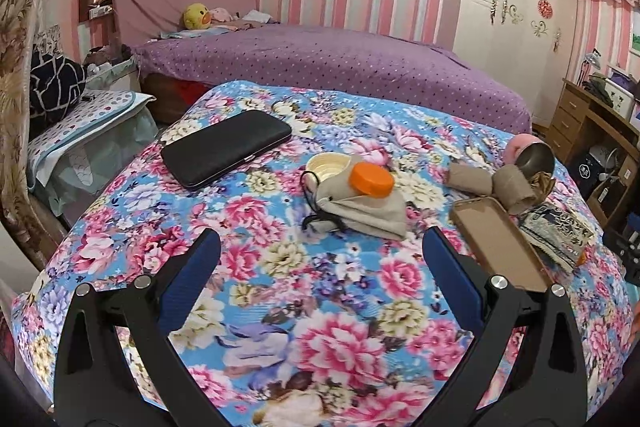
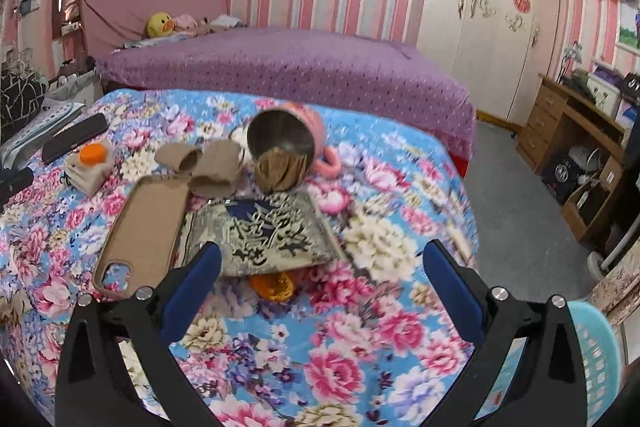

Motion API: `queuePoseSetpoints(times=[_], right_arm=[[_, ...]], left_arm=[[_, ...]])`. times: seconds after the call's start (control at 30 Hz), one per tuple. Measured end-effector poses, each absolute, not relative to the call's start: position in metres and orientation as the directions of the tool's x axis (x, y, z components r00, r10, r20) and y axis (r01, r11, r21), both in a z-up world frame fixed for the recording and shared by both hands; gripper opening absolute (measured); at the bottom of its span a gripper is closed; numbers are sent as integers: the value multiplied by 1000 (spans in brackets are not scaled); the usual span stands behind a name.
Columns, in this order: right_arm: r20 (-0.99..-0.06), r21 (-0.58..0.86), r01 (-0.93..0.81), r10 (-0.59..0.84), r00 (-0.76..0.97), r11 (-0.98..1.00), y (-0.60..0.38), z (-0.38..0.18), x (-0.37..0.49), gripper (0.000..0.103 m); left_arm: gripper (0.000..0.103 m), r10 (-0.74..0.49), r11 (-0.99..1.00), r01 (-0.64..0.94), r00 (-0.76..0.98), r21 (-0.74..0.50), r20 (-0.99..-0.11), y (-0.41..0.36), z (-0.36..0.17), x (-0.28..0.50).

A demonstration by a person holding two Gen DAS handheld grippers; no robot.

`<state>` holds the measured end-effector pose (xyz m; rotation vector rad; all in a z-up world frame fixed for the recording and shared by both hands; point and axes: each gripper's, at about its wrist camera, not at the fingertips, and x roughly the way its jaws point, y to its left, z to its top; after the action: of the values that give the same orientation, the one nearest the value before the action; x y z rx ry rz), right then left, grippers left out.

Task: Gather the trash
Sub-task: 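Move both open tools back over the bed toward the remaining trash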

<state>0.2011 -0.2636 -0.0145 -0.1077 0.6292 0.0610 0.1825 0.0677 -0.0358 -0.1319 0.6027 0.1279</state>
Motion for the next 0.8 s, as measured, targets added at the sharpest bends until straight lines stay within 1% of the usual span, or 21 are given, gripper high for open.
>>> queuePoseSetpoints(times=[0.23, 0.47, 0.63, 0.77, 0.8], right_arm=[[-613, -48, -92, 43, 789, 995, -256, -27, 211, 99], [-613, -45, -72, 29, 790, 996, -260, -29, 219, 99], [-604, -67, -79, 22, 797, 995, -261, -28, 223, 99], [-613, -70, -65, 8, 790, 995, -267, -28, 229, 99], [-611, -72, -61, 5, 792, 996, -270, -27, 230, 99]], left_arm=[[97, 80, 985, -156, 802, -79, -592, 74, -43, 185], [97, 68, 984, -152, 804, -93, -591, 73, -43, 195], [97, 43, 981, -148, 799, -127, -599, 67, -44, 200], [97, 41, 984, -135, 806, -116, -590, 57, -42, 203], [95, 42, 985, -131, 807, -109, -590, 55, -41, 204]])
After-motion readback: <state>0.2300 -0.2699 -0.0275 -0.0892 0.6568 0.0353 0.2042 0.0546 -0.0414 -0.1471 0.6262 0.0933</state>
